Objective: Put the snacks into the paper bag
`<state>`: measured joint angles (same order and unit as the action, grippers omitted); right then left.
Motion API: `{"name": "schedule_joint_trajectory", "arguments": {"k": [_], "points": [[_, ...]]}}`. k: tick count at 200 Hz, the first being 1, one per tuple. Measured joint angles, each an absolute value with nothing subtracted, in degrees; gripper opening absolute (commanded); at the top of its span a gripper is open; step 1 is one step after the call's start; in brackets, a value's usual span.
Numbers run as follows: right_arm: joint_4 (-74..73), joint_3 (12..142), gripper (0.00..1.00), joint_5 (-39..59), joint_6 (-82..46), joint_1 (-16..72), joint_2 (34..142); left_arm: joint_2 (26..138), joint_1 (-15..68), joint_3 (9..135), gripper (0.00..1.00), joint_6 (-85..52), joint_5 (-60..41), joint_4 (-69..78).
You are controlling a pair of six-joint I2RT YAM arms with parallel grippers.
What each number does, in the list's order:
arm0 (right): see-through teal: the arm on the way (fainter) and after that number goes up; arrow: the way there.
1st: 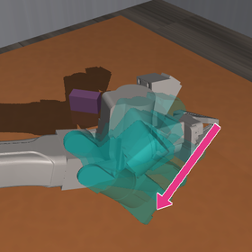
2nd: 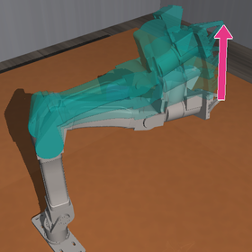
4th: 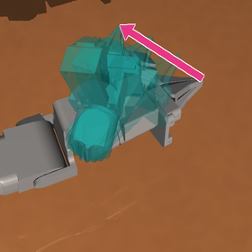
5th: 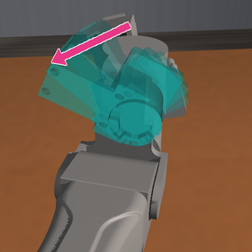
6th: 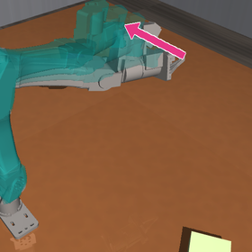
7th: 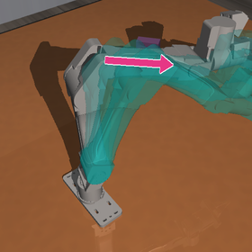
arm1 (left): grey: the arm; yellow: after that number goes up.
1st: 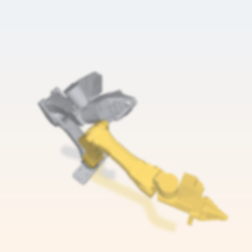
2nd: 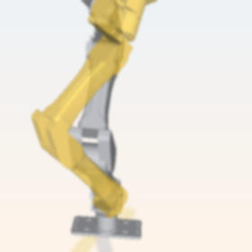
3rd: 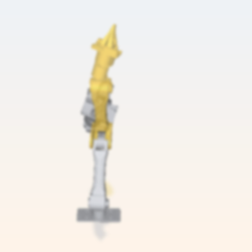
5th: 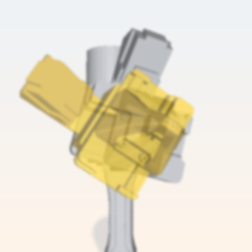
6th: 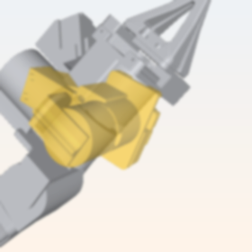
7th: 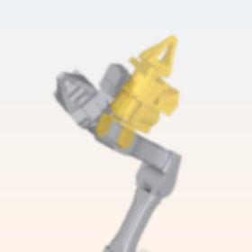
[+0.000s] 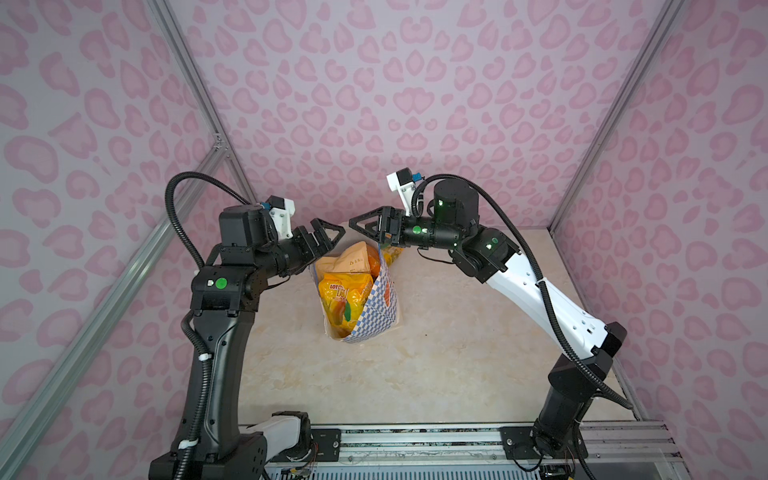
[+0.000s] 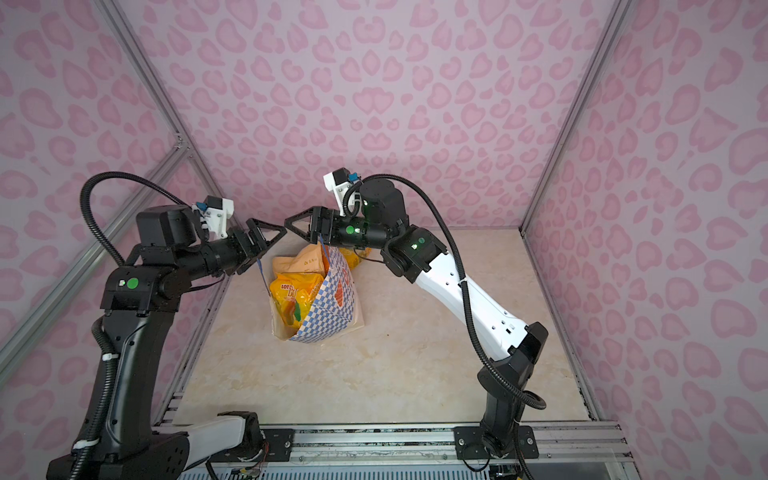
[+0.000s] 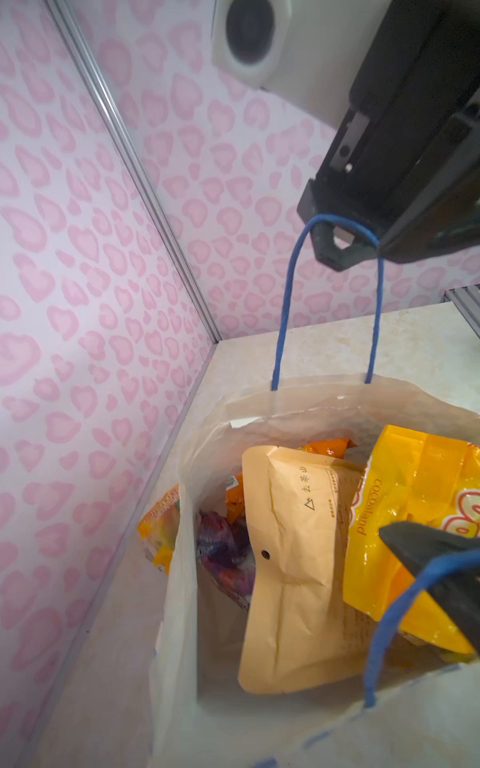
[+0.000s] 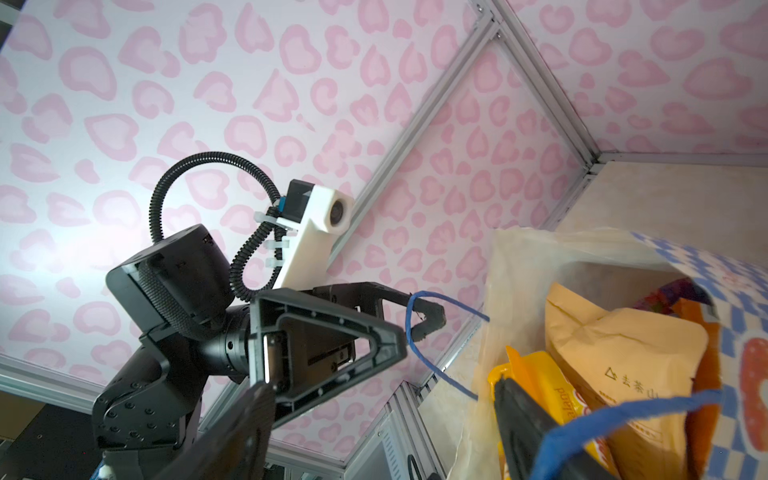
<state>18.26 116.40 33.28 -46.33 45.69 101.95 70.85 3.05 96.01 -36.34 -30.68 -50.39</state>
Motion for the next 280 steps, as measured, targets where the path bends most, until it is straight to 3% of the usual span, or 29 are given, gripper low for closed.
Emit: {"name": "schedule_joint_trajectory", "arguments": {"k": [78, 151, 237, 280], "points": [[12.1, 105.2, 0.84, 32.4, -50.0, 43.0, 97.6, 72.2, 2.6, 103.2, 0.99, -35.9, -29.1, -50.1], [6.7, 98.1, 0.89, 31.0, -52.1, 42.3, 95.1, 68.3, 2.5, 99.8, 0.99, -36.1, -26.2, -50.4], [13.9, 88.8, 0.94, 15.3, -43.0, 39.2, 86.1, 61.0, 3.3, 89.7, 0.97, -29.6, -16.0, -55.1], [18.0, 83.7, 0.95, 7.7, -35.7, 36.2, 81.8, 56.2, 14.0, 78.3, 0.99, -27.8, -7.5, -58.7]]}}
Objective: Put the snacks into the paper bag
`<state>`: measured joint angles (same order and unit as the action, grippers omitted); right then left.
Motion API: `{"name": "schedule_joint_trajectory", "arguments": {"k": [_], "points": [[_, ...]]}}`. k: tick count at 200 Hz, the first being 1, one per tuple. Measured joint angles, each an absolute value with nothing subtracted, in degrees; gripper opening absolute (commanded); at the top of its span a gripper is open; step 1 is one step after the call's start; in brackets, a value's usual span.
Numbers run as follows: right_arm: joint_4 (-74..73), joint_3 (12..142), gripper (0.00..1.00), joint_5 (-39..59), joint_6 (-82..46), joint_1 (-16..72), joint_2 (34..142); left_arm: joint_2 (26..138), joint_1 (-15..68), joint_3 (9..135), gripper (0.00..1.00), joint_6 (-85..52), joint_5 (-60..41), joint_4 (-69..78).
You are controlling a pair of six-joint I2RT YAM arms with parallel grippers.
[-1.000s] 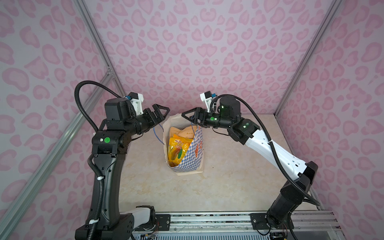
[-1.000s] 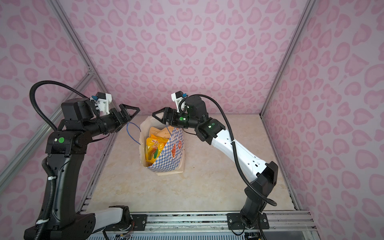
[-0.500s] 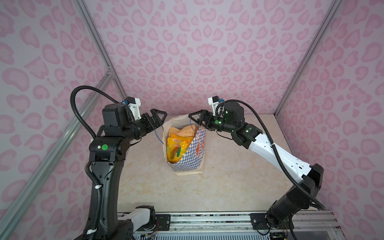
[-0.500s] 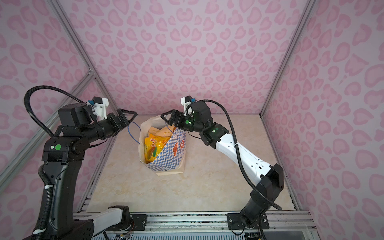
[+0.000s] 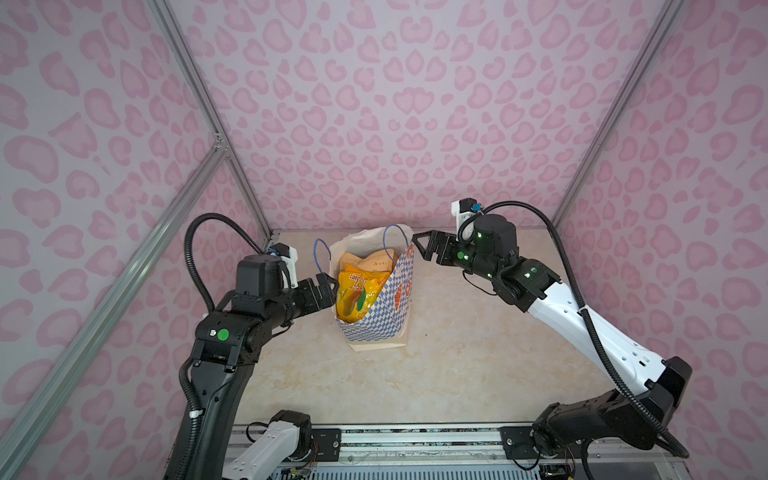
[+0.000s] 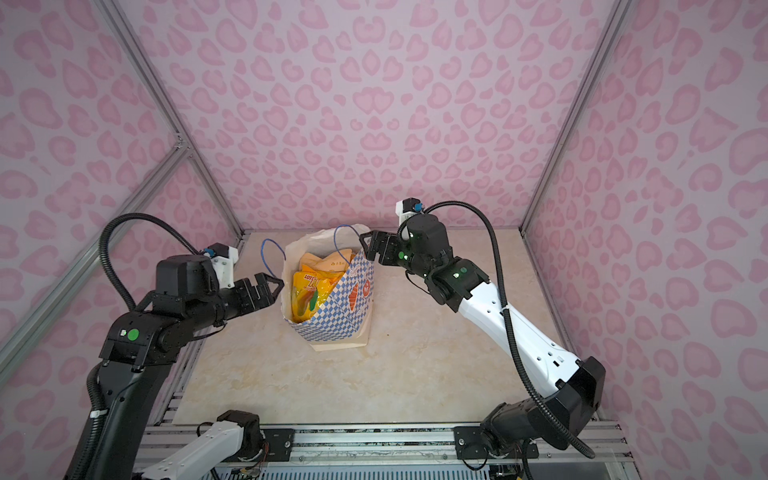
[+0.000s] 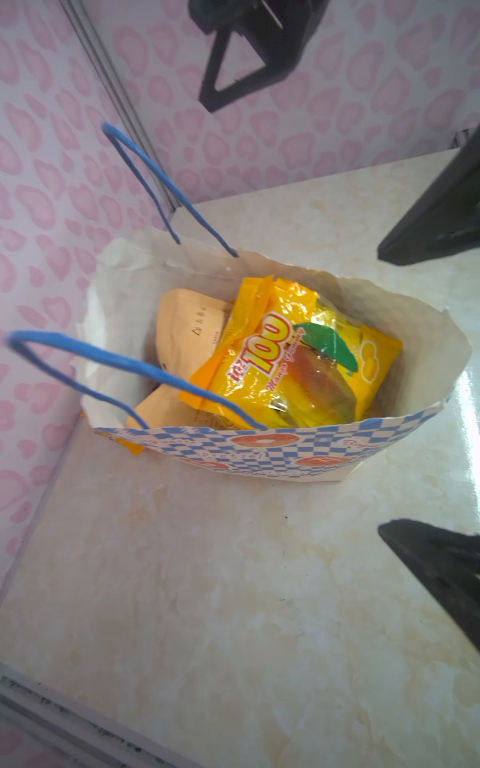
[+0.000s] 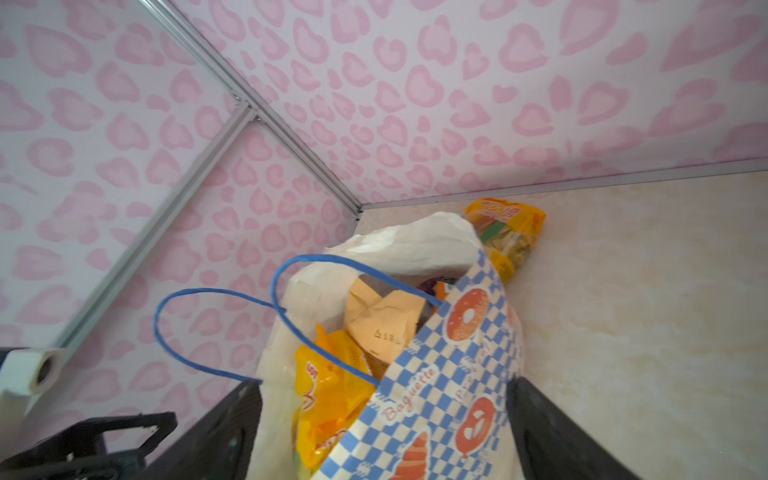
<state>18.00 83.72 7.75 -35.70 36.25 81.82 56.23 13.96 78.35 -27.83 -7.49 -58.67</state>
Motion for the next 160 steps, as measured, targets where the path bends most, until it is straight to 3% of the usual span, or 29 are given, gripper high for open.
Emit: {"name": "schedule_joint_trajectory", "arguments": {"k": [39, 69, 111, 160], "points": [[19.5, 77.9, 0.94, 7.2, -34.5, 31.9, 81.5, 62.0, 19.6, 75.1, 0.78, -28.8, -0.6, -58.9], [19.1, 73.8, 0.94, 9.4, -35.0, 29.1, 80.1, 65.8, 20.1, 75.6, 0.42, -30.5, 3.9, -58.3], [18.2, 71.3, 0.94, 10.8, -35.0, 26.5, 78.4, 66.9, 20.4, 75.3, 0.37, -32.2, 7.3, -58.1], [17.0, 70.3, 0.96, 12.2, -35.4, 25.4, 79.0, 68.0, 20.5, 74.1, 0.03, -33.2, 7.9, -57.7]]}}
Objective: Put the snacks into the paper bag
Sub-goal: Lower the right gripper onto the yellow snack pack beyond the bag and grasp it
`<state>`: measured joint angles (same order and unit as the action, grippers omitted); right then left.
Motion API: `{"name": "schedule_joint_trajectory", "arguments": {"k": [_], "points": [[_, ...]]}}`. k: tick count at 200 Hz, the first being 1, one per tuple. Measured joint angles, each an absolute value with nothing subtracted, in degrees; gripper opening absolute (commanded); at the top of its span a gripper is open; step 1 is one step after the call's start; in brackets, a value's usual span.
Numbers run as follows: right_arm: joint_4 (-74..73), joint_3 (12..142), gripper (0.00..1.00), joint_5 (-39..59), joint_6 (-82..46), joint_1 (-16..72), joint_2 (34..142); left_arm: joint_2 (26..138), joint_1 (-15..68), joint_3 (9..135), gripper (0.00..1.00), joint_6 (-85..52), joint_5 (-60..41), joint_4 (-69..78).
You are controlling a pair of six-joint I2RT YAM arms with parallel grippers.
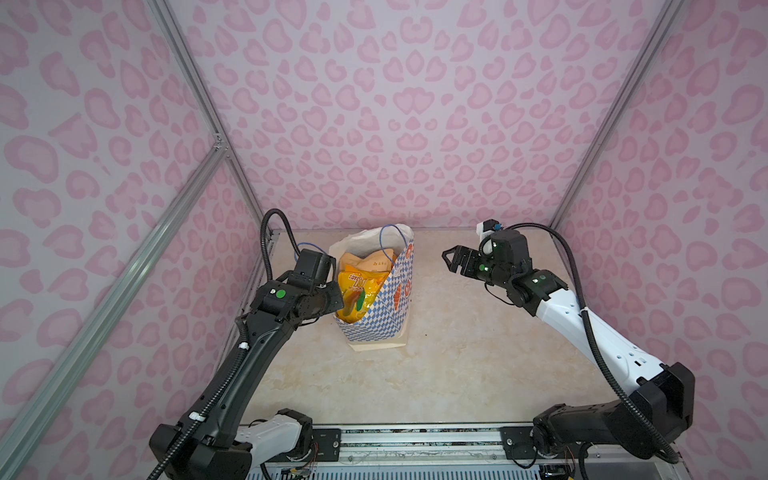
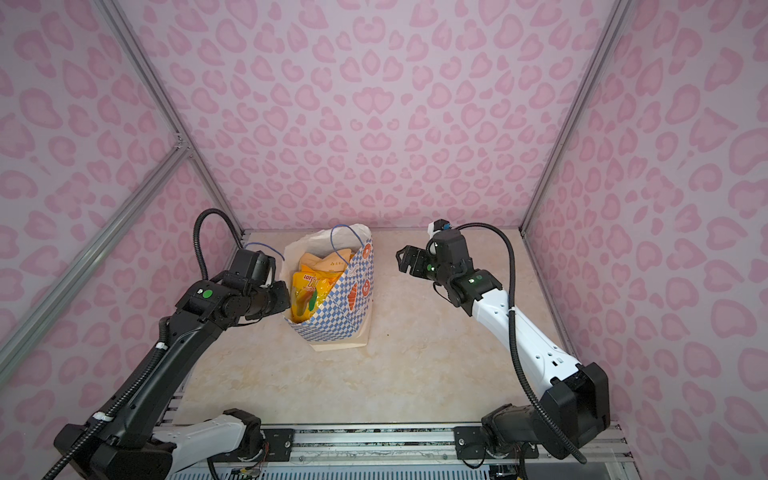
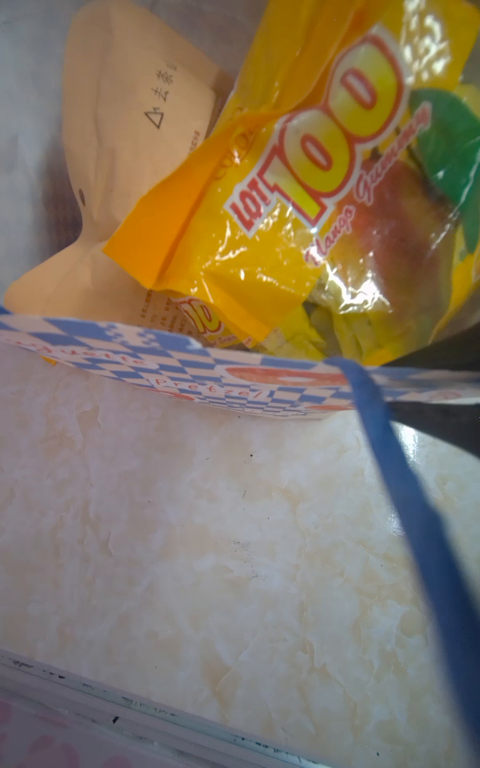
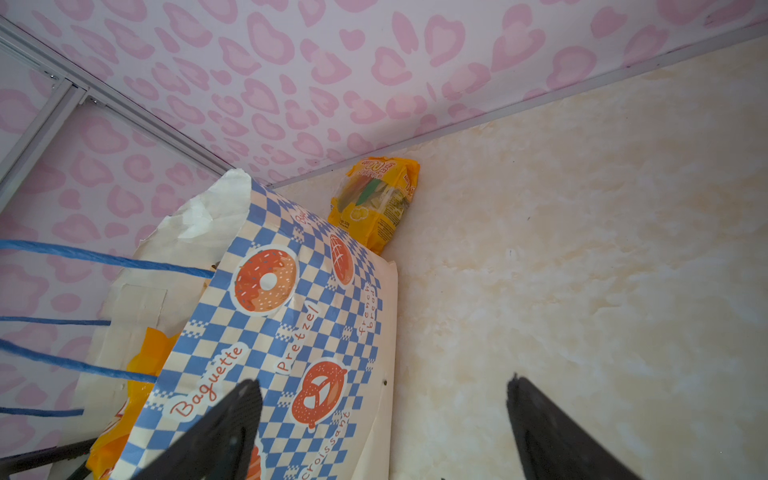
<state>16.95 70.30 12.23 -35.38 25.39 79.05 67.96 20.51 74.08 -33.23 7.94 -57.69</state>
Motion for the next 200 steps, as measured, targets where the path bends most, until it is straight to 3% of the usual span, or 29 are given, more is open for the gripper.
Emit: {"name": "schedule_joint_trajectory", "arguments": {"k": [91, 200], "points": [[13.5, 74.6, 0.99, 17.0, -35.0, 24.8, 90.9, 61.1, 20.6, 77.1, 0.03, -34.6, 12.6, -65.5], [5.4, 104.0, 0.97, 28.6, -41.7, 25.3, 130.2, 54.5, 16.9, 69.2, 0.03, -37.8, 22.5, -69.2]]}}
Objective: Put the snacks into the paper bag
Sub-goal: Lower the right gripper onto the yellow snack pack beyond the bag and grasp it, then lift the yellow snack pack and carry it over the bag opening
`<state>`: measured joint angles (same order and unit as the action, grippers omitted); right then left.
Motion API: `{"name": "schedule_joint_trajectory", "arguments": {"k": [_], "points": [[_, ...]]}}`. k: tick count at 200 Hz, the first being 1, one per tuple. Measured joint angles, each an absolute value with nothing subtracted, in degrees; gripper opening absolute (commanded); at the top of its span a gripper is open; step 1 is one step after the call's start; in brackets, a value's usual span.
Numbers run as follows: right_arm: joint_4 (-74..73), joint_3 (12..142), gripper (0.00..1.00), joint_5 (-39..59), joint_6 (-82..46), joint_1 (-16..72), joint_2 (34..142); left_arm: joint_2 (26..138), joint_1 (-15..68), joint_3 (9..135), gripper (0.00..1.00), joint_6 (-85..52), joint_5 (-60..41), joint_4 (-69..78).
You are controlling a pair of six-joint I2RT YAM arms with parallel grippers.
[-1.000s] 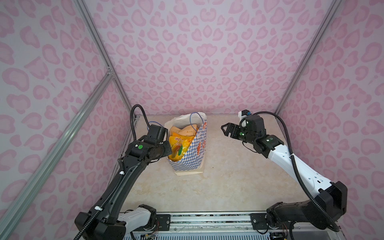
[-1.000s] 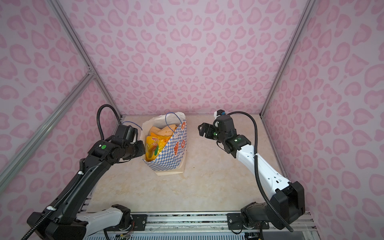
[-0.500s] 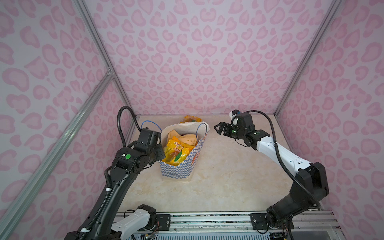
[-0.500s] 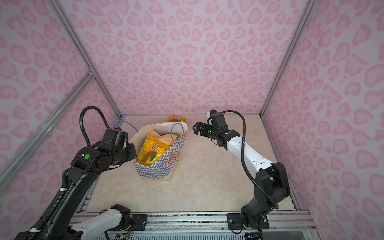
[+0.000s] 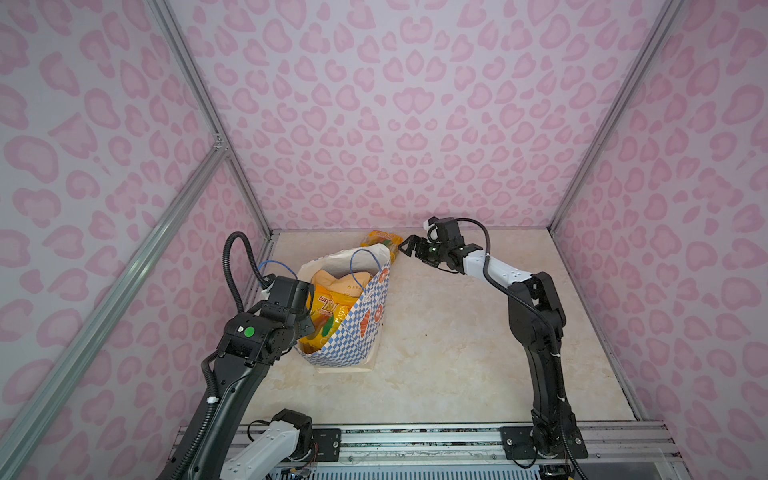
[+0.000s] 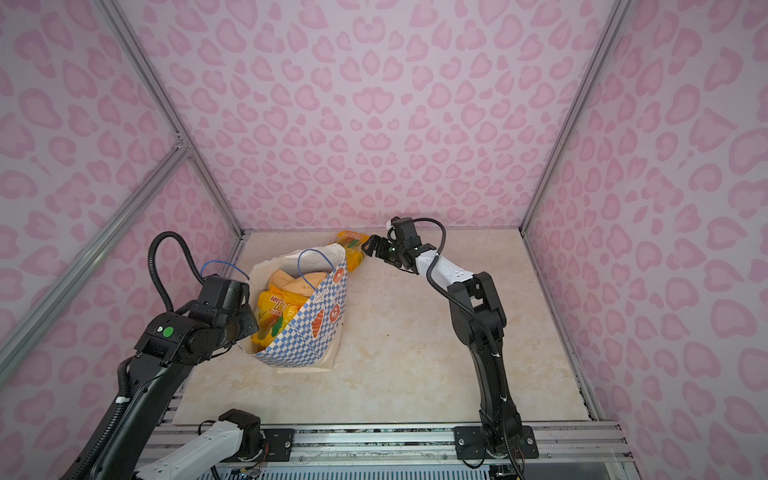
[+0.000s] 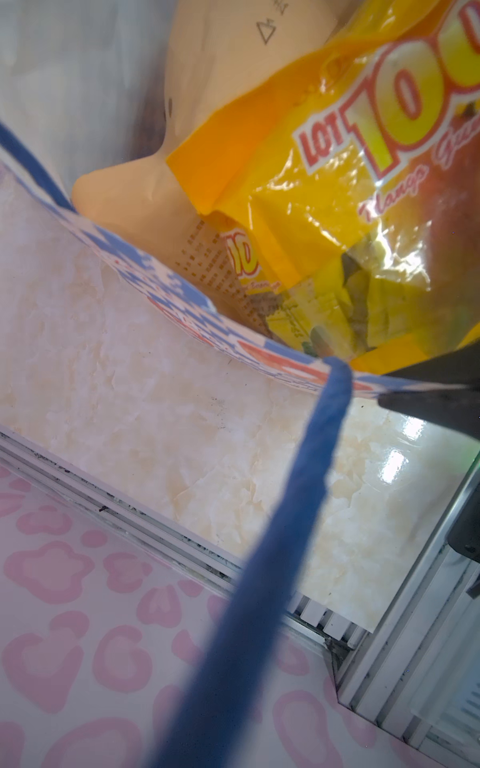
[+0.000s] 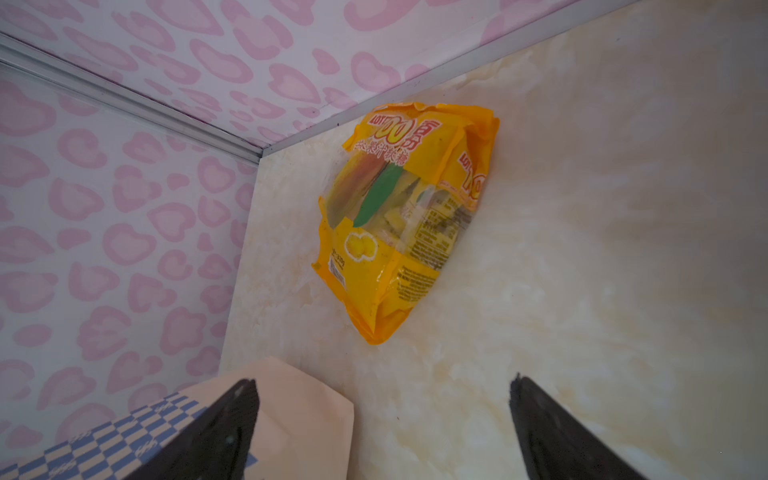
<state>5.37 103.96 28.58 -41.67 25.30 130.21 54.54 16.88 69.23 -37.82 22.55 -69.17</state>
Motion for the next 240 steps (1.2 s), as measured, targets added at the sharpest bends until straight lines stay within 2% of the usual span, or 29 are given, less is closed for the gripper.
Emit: {"name": "schedule_joint_trajectory", "arguments": {"k": [52, 114, 170, 188, 226, 240], "points": [[-0.1, 107.4, 0.96, 30.3, -52.6, 27.6, 140.5, 55.2, 15.0, 69.2, 0.03, -37.1, 21.5, -68.6], [-5.0, 110.8, 0.83, 28.8, -59.0, 30.9, 144.7, 54.8, 14.5, 68.4, 0.03, -36.5, 21.0, -67.6], [-4.3, 117.6, 0.62, 22.0, -62.4, 32.3, 149.3, 54.6, 14.3, 68.3, 0.03, -36.4, 19.9, -67.1], [-4.1, 119.2, 0.51, 20.7, -63.1, 32.7, 150.6, 54.5, 14.4, 68.3, 0.03, -36.4, 19.6, -67.1], [-6.7, 117.7, 0.15, 19.1, -63.8, 32.8, 151.2, 54.5, 14.4, 68.2, 0.03, -36.3, 19.3, -66.6], [-8.3, 115.2, 0.09, 19.1, -64.0, 32.5, 150.0, 54.3, 14.3, 68.1, 0.03, -36.3, 19.2, -66.5]]}}
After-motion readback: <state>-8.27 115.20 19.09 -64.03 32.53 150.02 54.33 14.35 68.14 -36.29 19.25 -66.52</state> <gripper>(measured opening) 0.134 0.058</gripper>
